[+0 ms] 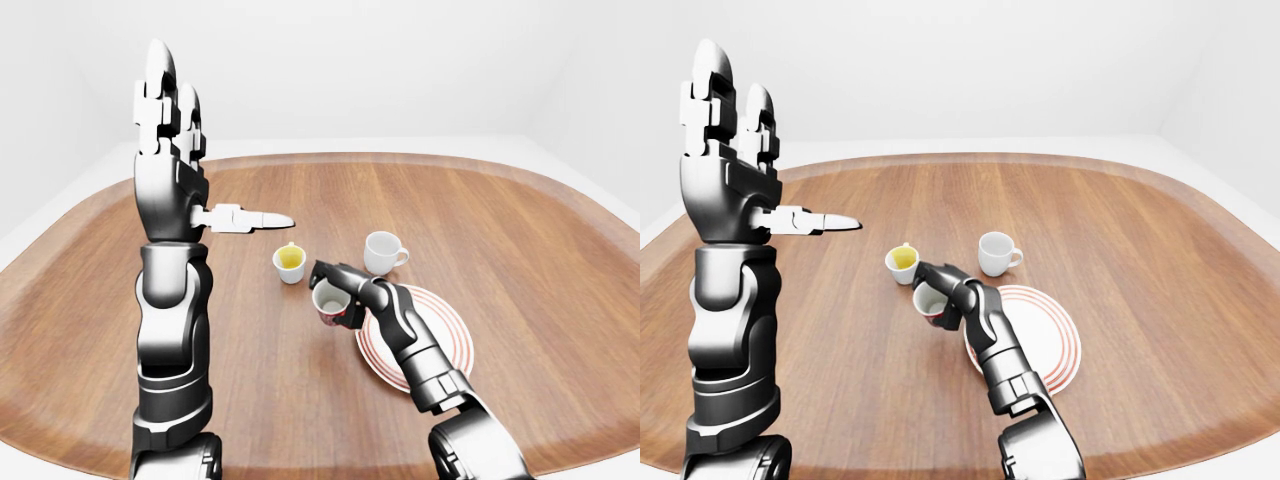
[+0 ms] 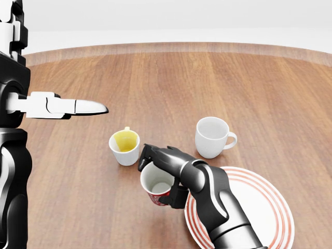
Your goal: Pick up the red mug and put it on the plate
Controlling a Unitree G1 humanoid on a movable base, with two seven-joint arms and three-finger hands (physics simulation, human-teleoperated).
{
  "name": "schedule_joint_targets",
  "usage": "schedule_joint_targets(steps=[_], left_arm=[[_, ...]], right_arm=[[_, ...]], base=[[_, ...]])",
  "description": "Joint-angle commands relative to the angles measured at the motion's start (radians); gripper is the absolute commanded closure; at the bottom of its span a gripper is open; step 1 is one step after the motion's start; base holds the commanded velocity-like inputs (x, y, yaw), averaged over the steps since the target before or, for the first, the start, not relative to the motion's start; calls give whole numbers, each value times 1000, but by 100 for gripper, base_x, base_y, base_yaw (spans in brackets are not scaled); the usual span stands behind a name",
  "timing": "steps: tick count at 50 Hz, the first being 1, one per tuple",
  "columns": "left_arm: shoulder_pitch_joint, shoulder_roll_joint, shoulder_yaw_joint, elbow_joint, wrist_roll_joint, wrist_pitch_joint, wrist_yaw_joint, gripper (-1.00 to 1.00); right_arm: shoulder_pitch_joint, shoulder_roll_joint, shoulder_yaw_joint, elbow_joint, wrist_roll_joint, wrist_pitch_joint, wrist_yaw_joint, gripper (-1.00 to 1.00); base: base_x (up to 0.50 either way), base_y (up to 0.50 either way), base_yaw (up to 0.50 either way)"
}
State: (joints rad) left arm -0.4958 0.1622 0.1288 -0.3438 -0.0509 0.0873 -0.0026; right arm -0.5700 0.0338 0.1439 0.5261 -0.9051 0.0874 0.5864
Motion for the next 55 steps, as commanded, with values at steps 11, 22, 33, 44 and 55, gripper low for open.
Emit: schedule_joint_targets(steps=[11, 22, 33, 44, 55], left_arm=[[-5, -5, -7, -12, 6, 0, 1, -100], [-6, -11, -12, -17, 12, 0, 2, -100], [-4, -18, -19, -17, 19, 0, 3, -100], [-9, -19, -20, -23, 23, 0, 2, -100], [-11, -20, -20, -22, 24, 0, 1, -100]], right_arm=[[66, -80, -51, -148, -25, 0, 35, 100], [116, -124, -81, -184, -8, 0, 33, 100], [146, -156, -113, -219, 37, 0, 27, 100], [170, -185, -132, -197, 80, 0, -5, 100], [195, -230, -177, -199, 135, 0, -23, 100]], base=[[0, 0, 0], [0, 0, 0], [0, 0, 0], [0, 0, 0], [0, 0, 0]])
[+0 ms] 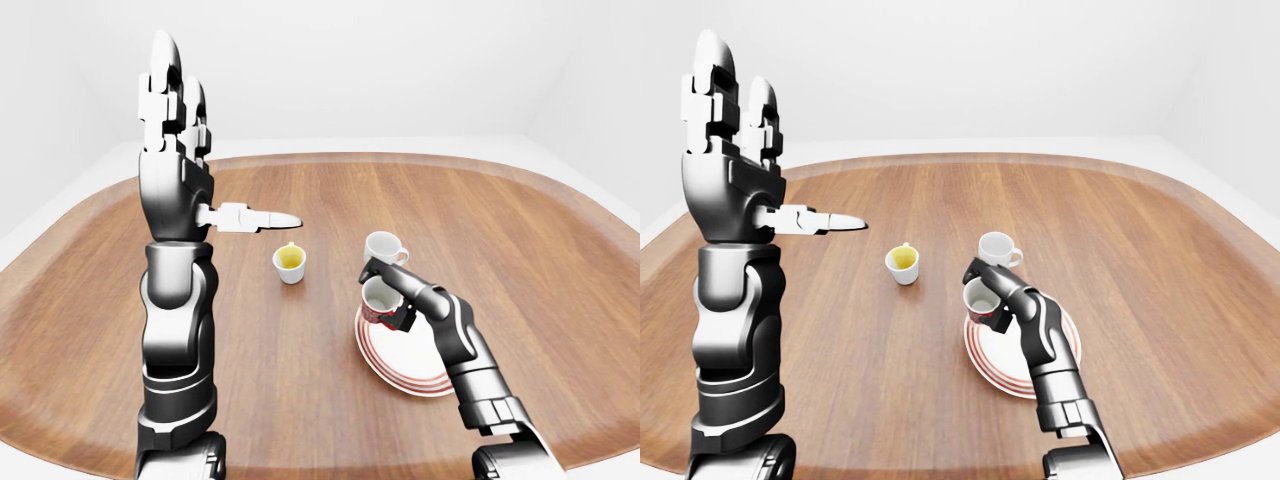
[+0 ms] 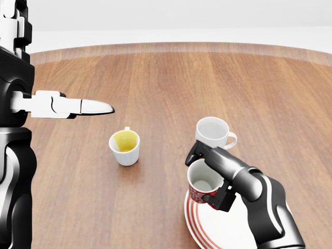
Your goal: Pick up the red mug and put it on the plate
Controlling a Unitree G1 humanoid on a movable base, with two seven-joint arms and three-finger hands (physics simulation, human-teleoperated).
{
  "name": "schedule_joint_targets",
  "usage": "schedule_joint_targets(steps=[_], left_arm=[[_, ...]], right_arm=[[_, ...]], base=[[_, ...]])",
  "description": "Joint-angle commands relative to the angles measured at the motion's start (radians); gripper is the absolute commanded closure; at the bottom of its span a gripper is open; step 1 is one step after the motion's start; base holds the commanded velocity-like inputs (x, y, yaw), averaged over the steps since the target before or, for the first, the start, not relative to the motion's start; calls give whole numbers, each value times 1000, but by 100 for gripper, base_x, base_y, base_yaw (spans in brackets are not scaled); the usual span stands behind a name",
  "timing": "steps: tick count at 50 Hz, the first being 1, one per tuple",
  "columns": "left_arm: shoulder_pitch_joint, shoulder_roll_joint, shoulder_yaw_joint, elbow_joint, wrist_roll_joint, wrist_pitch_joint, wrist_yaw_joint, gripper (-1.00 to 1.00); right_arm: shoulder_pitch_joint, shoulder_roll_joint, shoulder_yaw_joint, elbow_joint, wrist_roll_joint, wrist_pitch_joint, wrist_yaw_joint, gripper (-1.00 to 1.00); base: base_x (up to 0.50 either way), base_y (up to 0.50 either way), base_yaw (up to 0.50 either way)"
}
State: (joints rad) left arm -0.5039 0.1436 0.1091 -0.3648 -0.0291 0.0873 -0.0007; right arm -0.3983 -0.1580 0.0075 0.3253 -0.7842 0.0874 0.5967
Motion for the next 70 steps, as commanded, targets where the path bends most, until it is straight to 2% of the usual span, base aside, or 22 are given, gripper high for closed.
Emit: schedule_joint_targets(steps=[1, 20, 46, 70], left_arm=[[-3, -1, -1, -2, 3, 0, -1, -100], [-13, -4, -5, -3, 9, 0, -1, -100], [-5, -7, -8, 5, 10, 0, 2, -100], [-7, -7, -7, -12, 10, 0, 1, -100]], right_arm=[[24, -41, -42, 5, 18, 0, -37, 100], [38, -95, -79, 102, 85, 0, -99, 100], [32, -127, -92, 229, 129, 0, -160, 100], [47, -157, -107, 248, 134, 0, -167, 100]], base=[[0, 0, 0], [0, 0, 0], [0, 0, 0], [0, 0, 0]])
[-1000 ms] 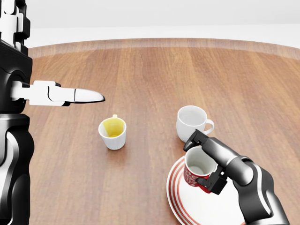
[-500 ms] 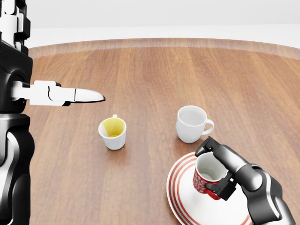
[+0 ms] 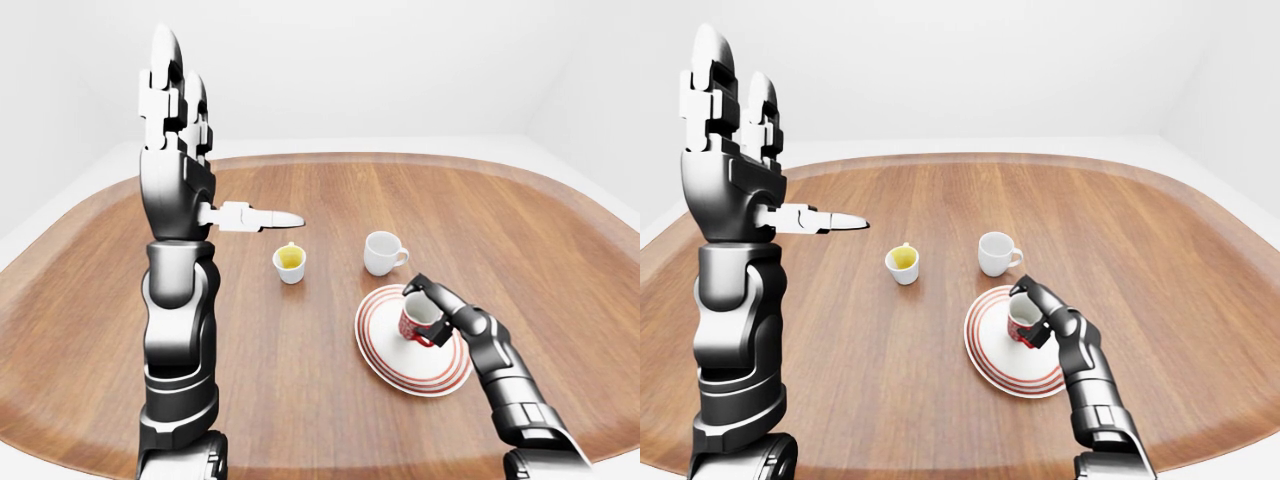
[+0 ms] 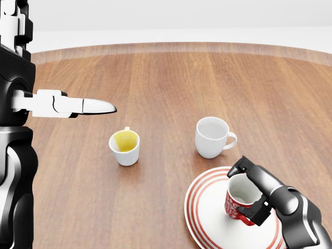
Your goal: Pick up the red mug and put it on the plate
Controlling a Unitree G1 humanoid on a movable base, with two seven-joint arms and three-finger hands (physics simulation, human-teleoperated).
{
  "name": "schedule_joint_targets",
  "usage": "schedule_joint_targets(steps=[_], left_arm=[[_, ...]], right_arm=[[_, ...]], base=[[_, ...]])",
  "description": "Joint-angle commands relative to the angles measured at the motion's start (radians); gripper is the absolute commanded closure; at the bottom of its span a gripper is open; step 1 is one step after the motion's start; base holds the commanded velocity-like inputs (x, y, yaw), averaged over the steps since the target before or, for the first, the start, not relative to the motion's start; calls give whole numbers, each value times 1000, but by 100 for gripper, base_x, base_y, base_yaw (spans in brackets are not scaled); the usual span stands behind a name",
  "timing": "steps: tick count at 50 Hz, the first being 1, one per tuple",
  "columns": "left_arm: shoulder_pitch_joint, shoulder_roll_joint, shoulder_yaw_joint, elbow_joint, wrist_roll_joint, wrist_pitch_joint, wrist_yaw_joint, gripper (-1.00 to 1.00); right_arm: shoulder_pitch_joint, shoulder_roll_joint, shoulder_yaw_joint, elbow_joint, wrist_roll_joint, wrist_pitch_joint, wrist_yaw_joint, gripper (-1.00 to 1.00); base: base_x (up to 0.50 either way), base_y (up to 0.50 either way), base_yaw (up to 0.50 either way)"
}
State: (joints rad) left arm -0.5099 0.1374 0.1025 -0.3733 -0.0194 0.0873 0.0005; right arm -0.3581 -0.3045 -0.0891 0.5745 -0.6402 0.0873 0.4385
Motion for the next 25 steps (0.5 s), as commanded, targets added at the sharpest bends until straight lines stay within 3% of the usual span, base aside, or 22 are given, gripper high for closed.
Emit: schedule_joint_targets(steps=[1, 25], left_arm=[[-2, 0, 1, -2, 0, 0, -1, -100], [-9, 5, 5, -17, -3, 0, -1, -100]], right_arm=[[6, -11, -11, 1, -10, 0, -10, 100], [-32, 2, 2, 67, 4, 0, -37, 100]], base=[[0, 0, 0], [0, 0, 0]])
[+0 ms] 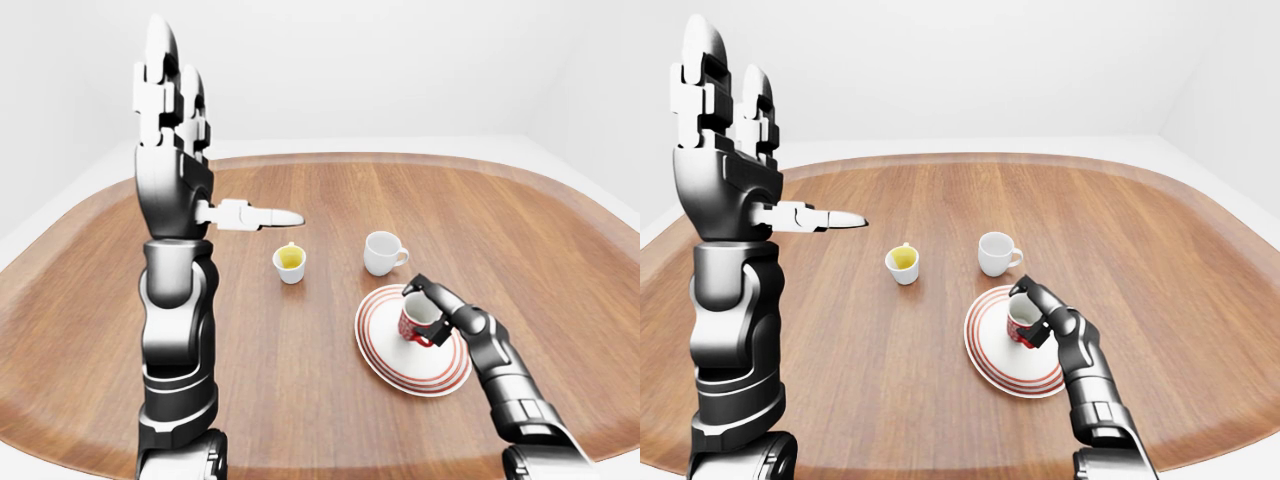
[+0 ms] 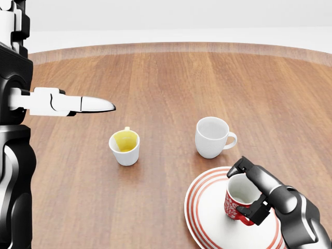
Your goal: Pick up the red mug and put it on the plate
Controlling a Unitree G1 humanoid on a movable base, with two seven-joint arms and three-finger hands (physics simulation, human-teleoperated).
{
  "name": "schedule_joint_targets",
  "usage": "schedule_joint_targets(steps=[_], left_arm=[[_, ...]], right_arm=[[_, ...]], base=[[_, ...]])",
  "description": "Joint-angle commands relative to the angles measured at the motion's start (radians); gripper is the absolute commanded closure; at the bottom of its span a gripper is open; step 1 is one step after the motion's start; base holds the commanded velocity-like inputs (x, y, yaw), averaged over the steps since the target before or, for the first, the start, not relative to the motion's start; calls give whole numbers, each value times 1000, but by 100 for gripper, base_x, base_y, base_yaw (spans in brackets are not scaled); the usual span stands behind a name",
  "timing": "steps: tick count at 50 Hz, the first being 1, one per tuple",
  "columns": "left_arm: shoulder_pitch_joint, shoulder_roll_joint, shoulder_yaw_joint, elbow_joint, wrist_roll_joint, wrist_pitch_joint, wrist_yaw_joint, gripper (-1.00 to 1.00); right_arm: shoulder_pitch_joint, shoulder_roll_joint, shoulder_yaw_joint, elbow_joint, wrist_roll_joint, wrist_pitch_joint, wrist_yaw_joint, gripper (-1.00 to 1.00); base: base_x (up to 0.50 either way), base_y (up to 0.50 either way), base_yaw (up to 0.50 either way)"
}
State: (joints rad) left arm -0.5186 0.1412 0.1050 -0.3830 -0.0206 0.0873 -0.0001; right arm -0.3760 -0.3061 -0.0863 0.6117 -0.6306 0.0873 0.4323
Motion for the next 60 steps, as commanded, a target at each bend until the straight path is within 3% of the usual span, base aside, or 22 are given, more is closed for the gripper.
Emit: schedule_joint_targets(steps=[1, 27, 28, 29, 30, 31, 32, 54, 60], left_arm=[[0, 2, 2, -8, -2, 0, 0, -100], [-1, -1, -1, -8, 0, 0, 2, -100], [-2, -1, -2, -9, 0, 0, 2, -100], [-2, -2, -1, -10, 0, 0, 3, -100], [-2, -2, -1, -11, 0, 0, 3, -100], [-2, -2, -2, -11, 0, 0, 3, -100], [-1, -2, -2, -11, 0, 0, 3, -100], [-5, 2, 1, -18, -2, 0, 3, -100], [-13, 6, 4, -24, -5, 0, 3, -100]], right_arm=[[-17, 4, 0, 37, -3, 0, -34, 100], [0, -8, 1, 96, 20, 0, -65, 98], [1, -8, 1, 93, 19, 0, -64, 64], [2, -8, 0, 85, 19, 0, -60, -20], [3, -8, 0, 82, 19, 0, -59, -43], [3, -8, 0, 82, 19, 0, -59, -86], [3, -8, 0, 82, 18, 0, -60, -100], [3, -6, 1, 74, 14, 0, -54, -100], [22, -12, -11, -59, -3, 0, 5, -100]], base=[[0, 0, 0], [0, 0, 0], [0, 0, 0], [0, 0, 0], [0, 0, 0], [0, 0, 0], [0, 0, 0], [0, 0, 0], [0, 0, 0]])
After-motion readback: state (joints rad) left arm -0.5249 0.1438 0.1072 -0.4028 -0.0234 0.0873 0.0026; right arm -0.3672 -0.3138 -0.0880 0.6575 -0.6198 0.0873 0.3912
